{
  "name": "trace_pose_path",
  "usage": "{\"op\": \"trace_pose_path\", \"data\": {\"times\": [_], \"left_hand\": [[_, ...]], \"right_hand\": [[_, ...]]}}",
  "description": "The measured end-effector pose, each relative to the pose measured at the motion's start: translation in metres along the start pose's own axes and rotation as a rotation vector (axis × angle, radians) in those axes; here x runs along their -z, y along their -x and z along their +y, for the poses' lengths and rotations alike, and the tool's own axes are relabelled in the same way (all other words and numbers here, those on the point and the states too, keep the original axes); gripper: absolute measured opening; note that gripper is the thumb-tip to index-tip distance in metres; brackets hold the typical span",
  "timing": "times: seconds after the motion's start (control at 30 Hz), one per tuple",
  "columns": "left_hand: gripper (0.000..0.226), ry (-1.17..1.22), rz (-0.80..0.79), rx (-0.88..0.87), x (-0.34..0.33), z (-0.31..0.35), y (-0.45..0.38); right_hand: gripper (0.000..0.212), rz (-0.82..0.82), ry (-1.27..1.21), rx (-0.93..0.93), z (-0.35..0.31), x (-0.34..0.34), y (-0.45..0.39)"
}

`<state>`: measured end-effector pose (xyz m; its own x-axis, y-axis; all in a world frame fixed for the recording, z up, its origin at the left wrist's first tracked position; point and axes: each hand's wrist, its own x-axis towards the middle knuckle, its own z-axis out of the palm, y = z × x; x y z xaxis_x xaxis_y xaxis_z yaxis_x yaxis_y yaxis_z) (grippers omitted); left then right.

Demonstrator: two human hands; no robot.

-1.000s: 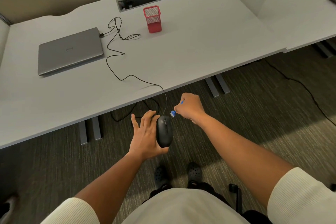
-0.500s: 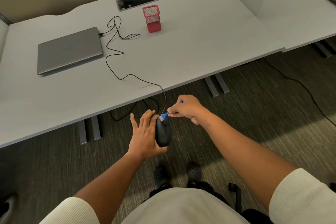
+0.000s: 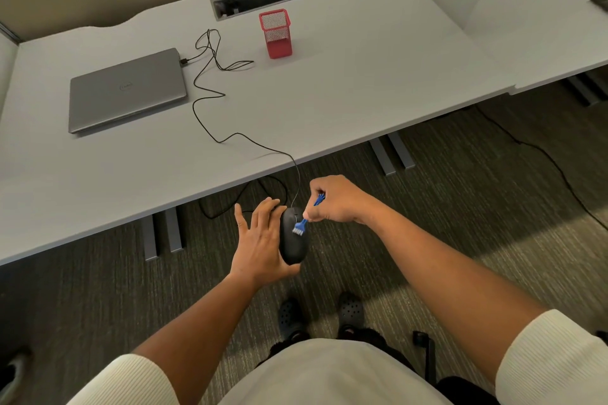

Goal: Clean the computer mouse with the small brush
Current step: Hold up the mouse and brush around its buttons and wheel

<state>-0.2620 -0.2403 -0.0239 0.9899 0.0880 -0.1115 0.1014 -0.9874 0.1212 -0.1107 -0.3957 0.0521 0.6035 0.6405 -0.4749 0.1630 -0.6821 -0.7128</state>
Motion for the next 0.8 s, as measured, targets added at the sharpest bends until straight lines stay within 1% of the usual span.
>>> {"op": "trace_pose_path", "data": {"times": [0.13,0.2,0.23,0.33,0.37,0.4,0.53,0.6,0.63,0.73,0.77,0.8], "left_hand": [[0.117,0.001,-0.01,0.005,0.001,0.0,0.001],[0.117,0.001,-0.015,0.008,0.002,0.0,0.002],[0.117,-0.002,-0.018,0.01,0.002,0.0,0.002],[0.114,0.006,-0.022,0.015,0.001,-0.001,0.005],[0.114,0.007,-0.025,0.019,0.001,-0.001,0.007],[0.114,0.008,-0.027,0.023,0.0,-0.001,0.008],[0.115,0.03,-0.007,0.021,0.0,0.0,0.009],[0.115,0.026,-0.002,0.019,0.0,0.001,0.009],[0.115,0.026,-0.002,0.02,0.0,0.001,0.009],[0.115,0.02,-0.02,0.023,0.0,0.002,0.01],[0.115,0.016,-0.025,0.026,0.0,0.002,0.011],[0.116,0.017,-0.027,0.029,-0.001,0.001,0.011]], "right_hand": [[0.011,0.228,0.036,0.062,-0.001,-0.005,-0.002],[0.009,0.247,0.029,0.085,0.001,-0.008,-0.001],[0.01,0.2,0.032,0.094,0.002,-0.008,0.001],[0.018,-0.065,0.111,0.119,0.002,-0.008,0.005],[0.019,-0.097,0.123,0.124,0.003,-0.009,0.006],[0.019,-0.077,0.111,0.129,0.004,-0.01,0.005],[0.013,0.194,0.032,0.178,0.005,-0.014,0.002],[0.015,0.256,0.024,0.2,0.006,-0.015,0.001],[0.015,0.229,0.034,0.2,0.006,-0.014,0.001],[0.016,0.009,0.079,0.182,0.008,-0.012,0.003],[0.016,-0.022,0.074,0.176,0.009,-0.011,0.004],[0.016,-0.014,0.058,0.174,0.01,-0.01,0.004]]}}
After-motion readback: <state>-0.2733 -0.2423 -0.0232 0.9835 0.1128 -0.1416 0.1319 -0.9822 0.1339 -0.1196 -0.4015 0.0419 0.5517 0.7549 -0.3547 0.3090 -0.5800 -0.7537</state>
